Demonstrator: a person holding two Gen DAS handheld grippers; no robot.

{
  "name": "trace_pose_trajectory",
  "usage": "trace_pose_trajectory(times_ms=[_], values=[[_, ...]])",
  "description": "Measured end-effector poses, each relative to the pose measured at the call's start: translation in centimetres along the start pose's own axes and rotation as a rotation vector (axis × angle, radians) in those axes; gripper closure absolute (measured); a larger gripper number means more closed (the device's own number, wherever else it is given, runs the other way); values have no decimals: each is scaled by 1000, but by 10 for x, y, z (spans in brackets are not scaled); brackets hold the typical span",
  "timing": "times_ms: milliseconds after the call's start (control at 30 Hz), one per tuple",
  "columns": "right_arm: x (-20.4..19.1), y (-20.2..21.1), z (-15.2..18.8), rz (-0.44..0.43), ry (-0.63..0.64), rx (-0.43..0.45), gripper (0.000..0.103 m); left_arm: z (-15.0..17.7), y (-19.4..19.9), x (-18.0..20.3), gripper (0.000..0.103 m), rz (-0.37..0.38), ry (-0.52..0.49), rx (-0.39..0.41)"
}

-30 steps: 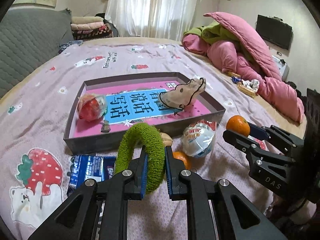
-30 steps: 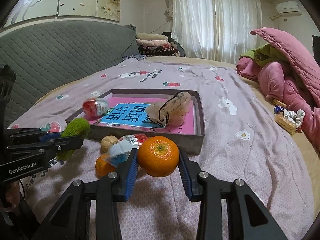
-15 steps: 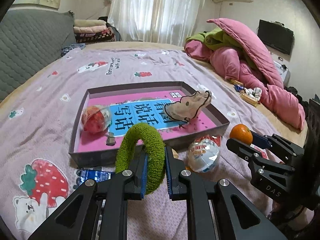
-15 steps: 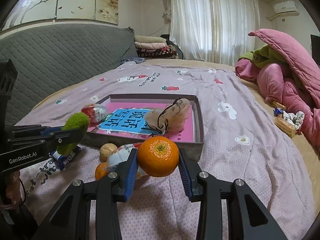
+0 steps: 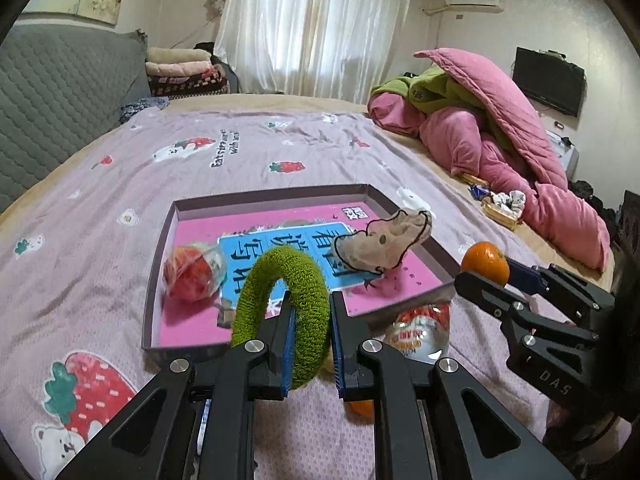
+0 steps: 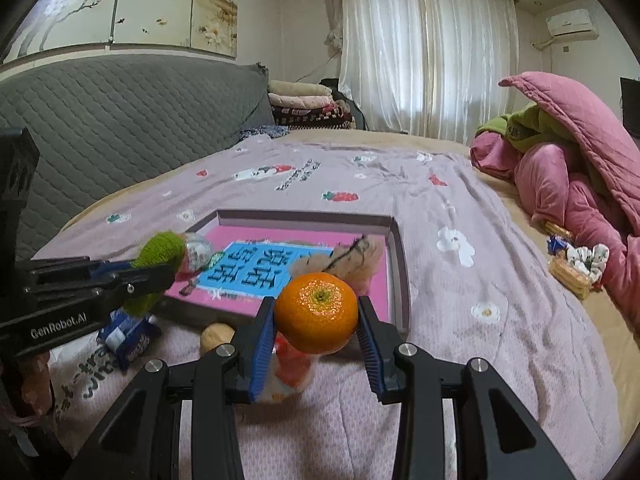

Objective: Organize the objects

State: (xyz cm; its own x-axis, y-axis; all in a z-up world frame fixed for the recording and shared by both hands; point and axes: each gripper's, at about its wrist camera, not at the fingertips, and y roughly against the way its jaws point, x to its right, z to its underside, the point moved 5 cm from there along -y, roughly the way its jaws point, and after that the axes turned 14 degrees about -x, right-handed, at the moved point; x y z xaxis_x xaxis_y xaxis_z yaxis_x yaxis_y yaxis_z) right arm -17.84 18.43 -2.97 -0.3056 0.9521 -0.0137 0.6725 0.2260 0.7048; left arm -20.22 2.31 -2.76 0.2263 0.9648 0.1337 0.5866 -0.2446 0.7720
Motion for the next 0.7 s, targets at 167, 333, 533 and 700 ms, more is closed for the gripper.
trace_pose_trajectory(times_ms=[167,333,533,700], values=[[0,0,-10,6,6,16,63,-5,-1,-5,88,3,3,9],[-1,-7,-18,9,14,16,63,-12,-3,-9,88,-11,1,13],[-3,-13,-27,16,30,25,63,-21,-5,-13,88,-18,6,24],[-3,-20,-32,19,37,25,63,-26,-8,-15,88,-23,6,28]])
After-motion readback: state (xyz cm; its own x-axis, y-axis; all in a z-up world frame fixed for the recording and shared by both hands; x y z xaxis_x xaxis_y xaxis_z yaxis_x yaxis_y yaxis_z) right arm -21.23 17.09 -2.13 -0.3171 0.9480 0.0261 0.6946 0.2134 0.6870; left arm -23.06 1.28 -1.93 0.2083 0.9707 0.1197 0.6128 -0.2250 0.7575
